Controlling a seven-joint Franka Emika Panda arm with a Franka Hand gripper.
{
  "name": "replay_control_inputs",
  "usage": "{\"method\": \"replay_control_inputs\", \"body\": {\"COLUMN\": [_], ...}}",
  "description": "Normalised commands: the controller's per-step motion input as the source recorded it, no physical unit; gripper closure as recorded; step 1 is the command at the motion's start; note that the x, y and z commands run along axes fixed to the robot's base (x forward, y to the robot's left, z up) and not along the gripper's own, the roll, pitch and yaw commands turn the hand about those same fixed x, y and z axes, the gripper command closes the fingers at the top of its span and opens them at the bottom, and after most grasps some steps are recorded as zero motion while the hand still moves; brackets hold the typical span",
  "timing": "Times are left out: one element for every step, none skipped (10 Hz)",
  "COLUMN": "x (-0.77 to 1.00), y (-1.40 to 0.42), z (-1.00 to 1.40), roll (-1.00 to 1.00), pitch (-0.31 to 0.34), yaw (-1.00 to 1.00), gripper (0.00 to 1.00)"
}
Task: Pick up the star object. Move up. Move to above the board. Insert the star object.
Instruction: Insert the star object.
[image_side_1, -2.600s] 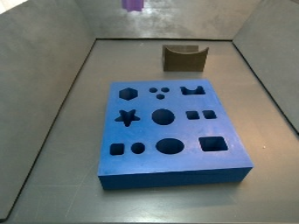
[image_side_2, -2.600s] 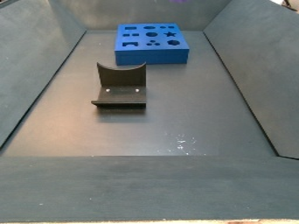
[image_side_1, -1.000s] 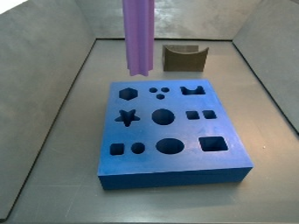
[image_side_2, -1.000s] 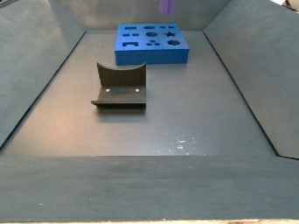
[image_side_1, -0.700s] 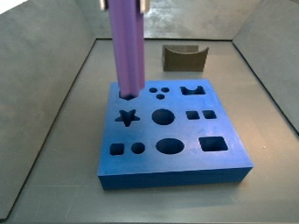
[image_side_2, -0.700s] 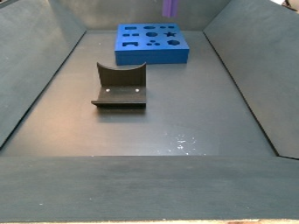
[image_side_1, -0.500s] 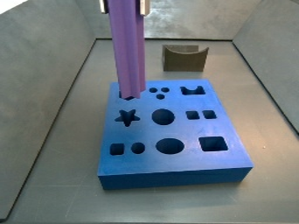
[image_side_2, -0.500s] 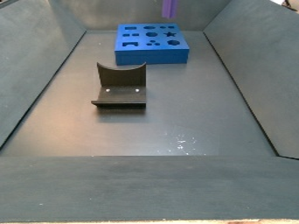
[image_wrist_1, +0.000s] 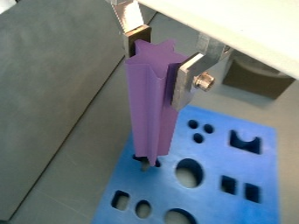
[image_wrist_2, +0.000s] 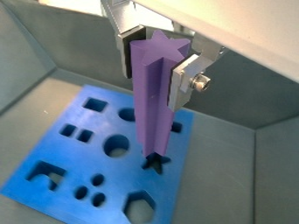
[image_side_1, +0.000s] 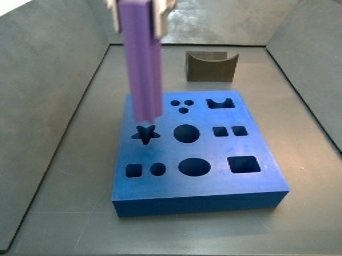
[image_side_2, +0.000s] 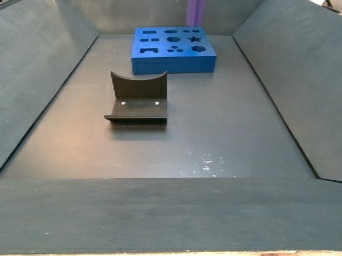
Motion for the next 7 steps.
{"method": "replay_control_inputs", "body": {"x": [0.0,0.0,0.32,0.37,0.01,0.08,0.09], "y": [0.01,-0.04,-0.06,0.0,0.0,-0.09,-0.02], "z": [-0.24,0.0,0.0,0.0,0.0,0.0,0.0], "roll": [-0.07,0.02,0.11,0.02,0.04,0.45,0.19], "pitch": [-0.073,0.0,0.054,0.064,0.021,0.176,0.094], "yaw": [-0.18,0.0,-0.05,-0.12,0.0,0.0,0.0], "gripper": [1.0,1.0,1.0,1.0,1.0,1.0,1.0]}}
